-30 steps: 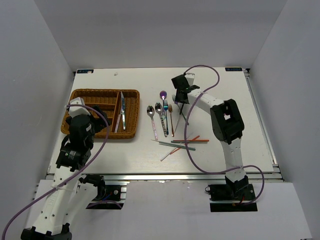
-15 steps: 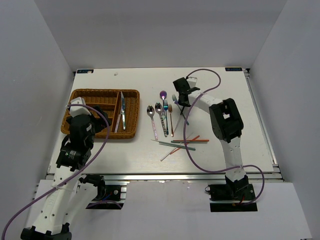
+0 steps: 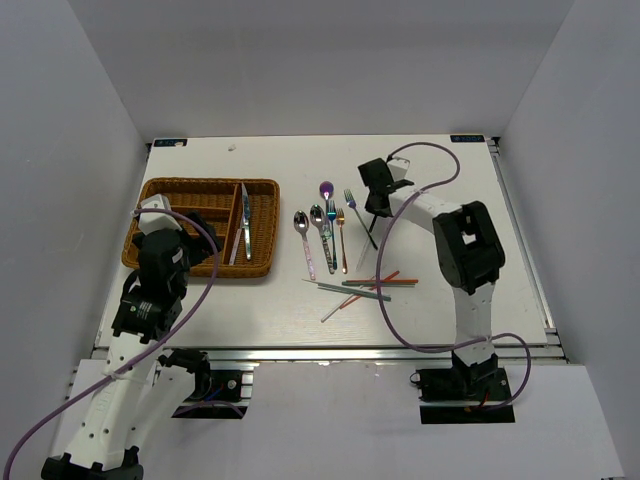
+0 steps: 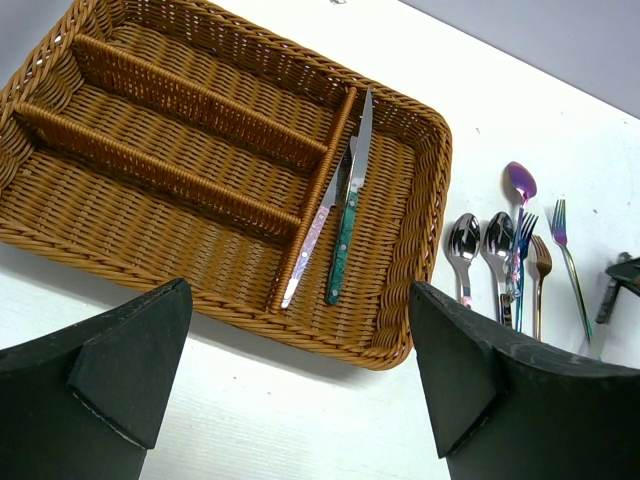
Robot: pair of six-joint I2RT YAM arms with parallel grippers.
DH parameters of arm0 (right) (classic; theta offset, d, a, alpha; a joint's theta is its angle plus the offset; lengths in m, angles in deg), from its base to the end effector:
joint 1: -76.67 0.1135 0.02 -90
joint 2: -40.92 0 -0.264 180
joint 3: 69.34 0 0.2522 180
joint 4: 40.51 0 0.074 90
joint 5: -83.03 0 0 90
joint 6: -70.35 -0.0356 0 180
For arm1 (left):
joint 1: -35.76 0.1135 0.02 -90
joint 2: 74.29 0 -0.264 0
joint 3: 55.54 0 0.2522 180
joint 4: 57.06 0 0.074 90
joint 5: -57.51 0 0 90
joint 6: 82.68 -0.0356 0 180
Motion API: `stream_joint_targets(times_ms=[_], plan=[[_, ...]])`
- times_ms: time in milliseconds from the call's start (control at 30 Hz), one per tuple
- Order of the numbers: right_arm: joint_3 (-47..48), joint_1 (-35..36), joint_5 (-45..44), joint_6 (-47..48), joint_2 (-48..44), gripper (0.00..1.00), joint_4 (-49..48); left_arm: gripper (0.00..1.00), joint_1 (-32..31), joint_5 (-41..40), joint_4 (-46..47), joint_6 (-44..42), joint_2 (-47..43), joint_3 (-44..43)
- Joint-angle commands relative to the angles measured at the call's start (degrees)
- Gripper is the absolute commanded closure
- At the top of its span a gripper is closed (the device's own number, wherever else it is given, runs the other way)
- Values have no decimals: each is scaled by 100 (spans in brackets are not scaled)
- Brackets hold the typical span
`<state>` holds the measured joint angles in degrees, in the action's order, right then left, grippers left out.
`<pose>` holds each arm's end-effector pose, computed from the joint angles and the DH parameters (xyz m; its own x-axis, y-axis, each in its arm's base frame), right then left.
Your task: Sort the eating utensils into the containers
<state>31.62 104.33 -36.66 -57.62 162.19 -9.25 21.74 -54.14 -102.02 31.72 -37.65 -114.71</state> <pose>0.4145 0.1974 0.1694 -0.6273 0.2746 -0.7287 0.3239 0.9430 0.0765 0.1391 -0.0212 0.3268 -0.2935 -0.3225 -0.8999 -0.2492 0.9346 -0.2537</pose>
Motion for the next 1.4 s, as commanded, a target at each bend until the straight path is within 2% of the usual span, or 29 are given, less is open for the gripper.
stream_joint_targets(times_ms=[0, 133, 167, 233, 267, 367, 500, 600, 700, 933, 1133, 1367], plan=[[-281, 90, 164, -158, -937, 100, -623, 2, -13, 3, 97, -58, -17, 14], [-677, 546, 735, -35, -1439, 100, -1624, 2, -13, -59, 62, -50, -26, 6], [-713, 626, 1372, -17, -1475, 100, -1983, 2, -13, -102, 53, -41, -34, 6], [-687, 828, 2095, -252, -1257, 100, -2802, 2, -22, -111, 70, -41, -61, 6], [-443, 881, 2760, -376, -1125, 100, -2978, 2, -13, -94, 70, -41, -52, 14], [442, 1188, 3381, -746, -457, 100, -3243, 2, -13, -103, 44, -41, 36, 6], [1594, 1373, 3426, -808, 378, 100, -3200, 2, -13, -94, 53, -41, 62, 14], [2325, 1426, 3777, -1001, 1020, 100, -3314, 2, -13, -85, 53, -41, 53, 6], [2696, 1584, 3752, -949, 1416, 100, -3419, 2, -13, -76, 53, -41, 36, 6], [2574, 1716, 3374, -1510, 1724, 100, -3859, 2, -22, -59, 79, -41, 36, 6], [2908, 1883, 3076, -1897, 2031, 100, -3841, 2, -22, -32, 88, -50, 36, 6], [3110, 1936, 2715, -1925, 2383, 100, -4122, 2, -22, -32, 79, -50, -8, 14]])
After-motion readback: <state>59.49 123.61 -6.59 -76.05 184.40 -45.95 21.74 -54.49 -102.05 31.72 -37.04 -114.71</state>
